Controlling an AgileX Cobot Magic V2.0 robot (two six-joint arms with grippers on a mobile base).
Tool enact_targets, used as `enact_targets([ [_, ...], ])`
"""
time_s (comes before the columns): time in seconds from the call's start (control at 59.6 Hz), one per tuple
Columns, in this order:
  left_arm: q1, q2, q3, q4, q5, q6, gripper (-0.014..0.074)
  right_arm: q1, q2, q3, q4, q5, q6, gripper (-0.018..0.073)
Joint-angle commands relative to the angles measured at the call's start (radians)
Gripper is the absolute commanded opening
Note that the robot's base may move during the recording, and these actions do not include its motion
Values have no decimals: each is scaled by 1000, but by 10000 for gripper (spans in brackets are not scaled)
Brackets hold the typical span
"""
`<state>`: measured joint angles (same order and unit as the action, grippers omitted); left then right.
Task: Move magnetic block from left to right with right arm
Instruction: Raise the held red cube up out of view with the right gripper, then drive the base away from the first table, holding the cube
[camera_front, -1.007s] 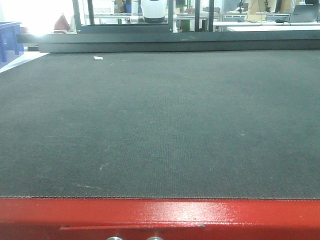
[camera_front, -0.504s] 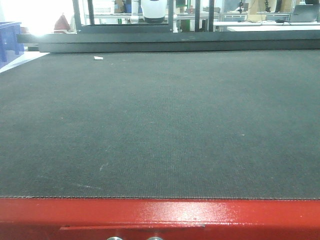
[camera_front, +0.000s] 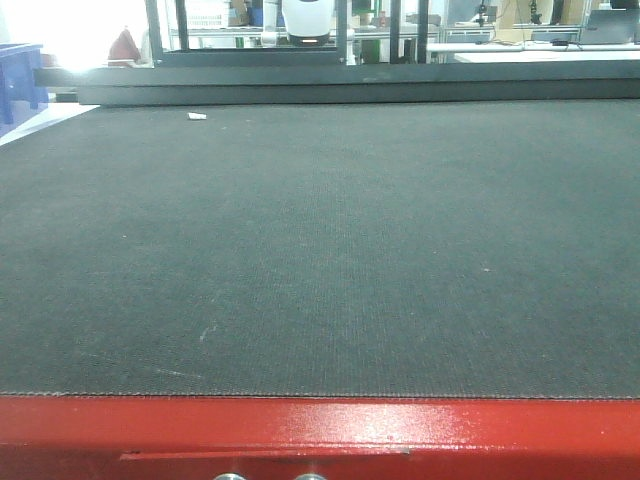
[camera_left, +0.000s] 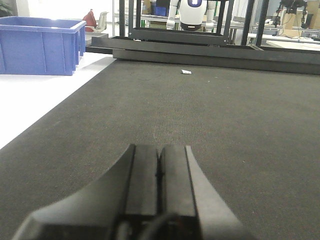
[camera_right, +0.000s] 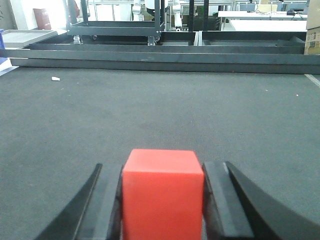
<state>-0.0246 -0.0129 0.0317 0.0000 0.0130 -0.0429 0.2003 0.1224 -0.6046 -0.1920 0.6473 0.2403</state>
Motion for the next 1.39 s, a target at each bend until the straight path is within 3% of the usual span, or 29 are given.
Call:
enact_targets([
  [0.0, 1, -14, 8, 0, -89, -4, -116, -6, 15, -27, -22, -84, -10, 162],
  [0.353, 3, -14, 8, 0, -89, -4, -116, -6, 15, -27, -22, -84, -10, 162],
  [0.537, -30, -14, 8, 0, -89, -4, -116, -6, 15, -27, -22, -84, -10, 162],
  [1.377, -28, -14, 8, 0, -89, -4, -116, -6, 15, -27, -22, -84, -10, 162],
])
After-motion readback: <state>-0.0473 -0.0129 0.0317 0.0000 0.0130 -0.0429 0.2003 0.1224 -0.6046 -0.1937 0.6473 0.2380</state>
